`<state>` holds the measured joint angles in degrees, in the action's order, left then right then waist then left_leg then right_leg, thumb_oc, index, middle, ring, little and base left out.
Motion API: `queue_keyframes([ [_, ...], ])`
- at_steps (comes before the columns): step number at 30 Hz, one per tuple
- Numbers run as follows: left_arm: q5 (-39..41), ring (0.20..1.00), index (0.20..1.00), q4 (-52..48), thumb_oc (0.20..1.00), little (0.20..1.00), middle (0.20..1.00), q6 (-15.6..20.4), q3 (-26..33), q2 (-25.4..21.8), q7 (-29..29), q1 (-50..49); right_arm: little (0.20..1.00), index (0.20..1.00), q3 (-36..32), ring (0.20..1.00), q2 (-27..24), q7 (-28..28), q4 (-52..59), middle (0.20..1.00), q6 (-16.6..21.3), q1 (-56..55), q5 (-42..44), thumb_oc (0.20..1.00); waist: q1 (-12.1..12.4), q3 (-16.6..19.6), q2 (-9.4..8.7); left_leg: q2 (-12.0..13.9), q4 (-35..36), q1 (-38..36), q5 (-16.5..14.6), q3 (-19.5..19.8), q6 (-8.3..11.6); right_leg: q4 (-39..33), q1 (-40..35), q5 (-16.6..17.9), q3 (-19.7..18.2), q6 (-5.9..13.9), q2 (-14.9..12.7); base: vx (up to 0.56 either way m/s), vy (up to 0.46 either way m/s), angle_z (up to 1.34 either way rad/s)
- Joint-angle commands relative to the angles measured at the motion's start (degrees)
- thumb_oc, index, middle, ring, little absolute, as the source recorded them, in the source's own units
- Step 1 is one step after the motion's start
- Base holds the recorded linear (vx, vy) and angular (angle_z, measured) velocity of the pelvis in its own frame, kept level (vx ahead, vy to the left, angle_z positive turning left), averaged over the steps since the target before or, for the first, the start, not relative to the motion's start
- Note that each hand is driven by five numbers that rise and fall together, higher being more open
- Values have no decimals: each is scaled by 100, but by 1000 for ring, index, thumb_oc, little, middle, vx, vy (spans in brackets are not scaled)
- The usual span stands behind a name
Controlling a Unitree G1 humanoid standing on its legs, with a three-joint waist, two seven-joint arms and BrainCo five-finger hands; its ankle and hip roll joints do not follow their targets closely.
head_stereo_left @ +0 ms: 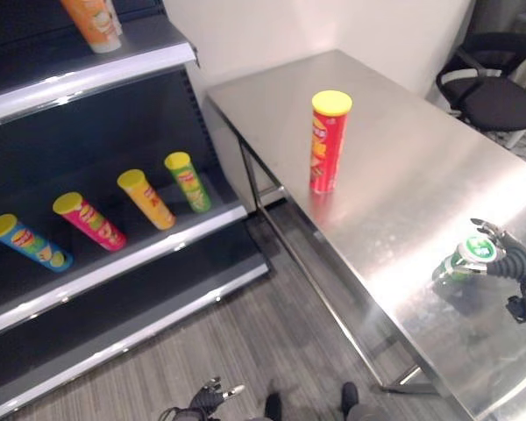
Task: Put the goods on the table back onto the shelves and tidy them up.
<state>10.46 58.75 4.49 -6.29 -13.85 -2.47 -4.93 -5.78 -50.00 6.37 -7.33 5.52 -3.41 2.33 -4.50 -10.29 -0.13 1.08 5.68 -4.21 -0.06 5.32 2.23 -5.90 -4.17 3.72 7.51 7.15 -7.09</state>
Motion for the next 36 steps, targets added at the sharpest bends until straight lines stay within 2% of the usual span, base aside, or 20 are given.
queue_keyframes([
  [1,18,1000,1000,57,1000,1000,1000,128,-24,-248,121,190,332,332,88,332,60,-334,36,332,301,616,-112,332,178,30,-133,348,-350,43,-558,-682,227,459,-348,-1193,-91,255,-237,-3,-5,6],
  [2,30,1000,1000,60,1000,1000,1000,122,-14,-248,123,191,200,200,104,200,72,-323,77,200,303,627,-117,200,191,32,-129,348,-351,41,-558,-670,226,467,-353,-1197,-74,253,-241,0,0,0],
  [11,25,1000,1000,90,1000,1000,1000,94,100,-272,145,189,200,200,-103,200,96,-359,347,200,296,450,-234,200,199,14,-140,388,-357,37,-557,-609,260,537,-365,-1290,-24,214,-208,-2,-27,5],
  [17,4,1000,1000,-28,1000,1000,1000,98,202,-354,152,103,200,200,-652,200,41,-558,1217,200,525,425,-83,200,239,-40,-133,565,-538,124,-538,-443,418,573,-382,-1484,-37,41,-11,0,-128,9],
  [19,111,1000,1000,-174,1000,1000,1000,115,198,-360,142,56,200,200,-680,200,61,-659,1438,200,614,586,-29,200,298,-107,-148,612,-901,304,-599,-310,480,582,-398,-1596,-75,-64,97,-51,-143,24],
  [20,235,1000,1000,-363,1000,1000,1000,122,174,-367,159,103,200,200,-750,200,38,-746,1640,200,675,717,-34,200,384,-333,-213,506,-1648,708,-636,-149,601,570,-505,-1669,-23,-190,124,-116,-162,35],
  [22,428,1000,1000,-487,1000,1000,1000,144,184,-304,217,143,200,200,-774,200,41,-835,1679,200,695,822,-88,200,443,-487,-273,482,-2137,1133,-454,-68,732,464,-681,-1702,165,-241,120,-77,-79,71],
  [24,513,1000,1000,-509,1000,1000,1000,153,188,-272,249,156,200,200,-776,200,29,-867,1671,200,688,842,-134,200,449,-509,-276,551,-2120,1204,-376,-95,771,409,-750,-1709,235,-226,123,36,44,138],
  [25,540,1000,1000,-485,1000,1000,1000,169,184,-203,262,151,200,200,-782,200,-3,-889,1674,200,668,865,-226,200,465,-458,-261,822,-1679,1163,-220,-111,847,356,-800,-1699,330,-137,93,89,126,88],
  [27,480,1000,1000,-349,1000,1000,1000,167,173,-188,286,158,200,200,-838,200,4,-918,1729,200,682,861,-231,200,460,-382,-219,1151,-1019,1198,124,-72,839,366,-767,-1721,330,-53,84,118,201,29],
  [30,429,1000,1000,-265,1000,1000,1000,178,233,-245,402,242,200,200,-973,200,-15,-1108,1820,200,705,766,-349,200,419,-326,-231,1460,-409,1462,307,-469,875,351,-853,-1836,378,88,-70,149,262,43],
  [32,388,1000,1000,-296,1000,1000,1000,180,264,-271,384,223,200,200,-1073,200,54,-1125,1885,200,655,663,-456,200,409,-205,-119,1476,-260,1272,446,-559,917,391,-871,-1808,394,182,-141,179,349,5],
  [33,360,1000,1000,-310,1000,1000,1000,183,265,-273,378,231,200,200,-1174,200,79,-1165,1913,200,620,601,-555,200,391,-153,-90,1421,-301,1255,477,-622,934,431,-904,-1739,462,264,-278,182,420,-8],
  [36,136,1000,1000,-295,1000,1000,1000,163,217,-400,328,261,200,200,-1199,200,234,-1182,1958,200,514,591,-709,200,382,-24,-157,1107,-630,1191,191,-776,774,686,-869,-1437,550,500,-826,195,442,6],
])
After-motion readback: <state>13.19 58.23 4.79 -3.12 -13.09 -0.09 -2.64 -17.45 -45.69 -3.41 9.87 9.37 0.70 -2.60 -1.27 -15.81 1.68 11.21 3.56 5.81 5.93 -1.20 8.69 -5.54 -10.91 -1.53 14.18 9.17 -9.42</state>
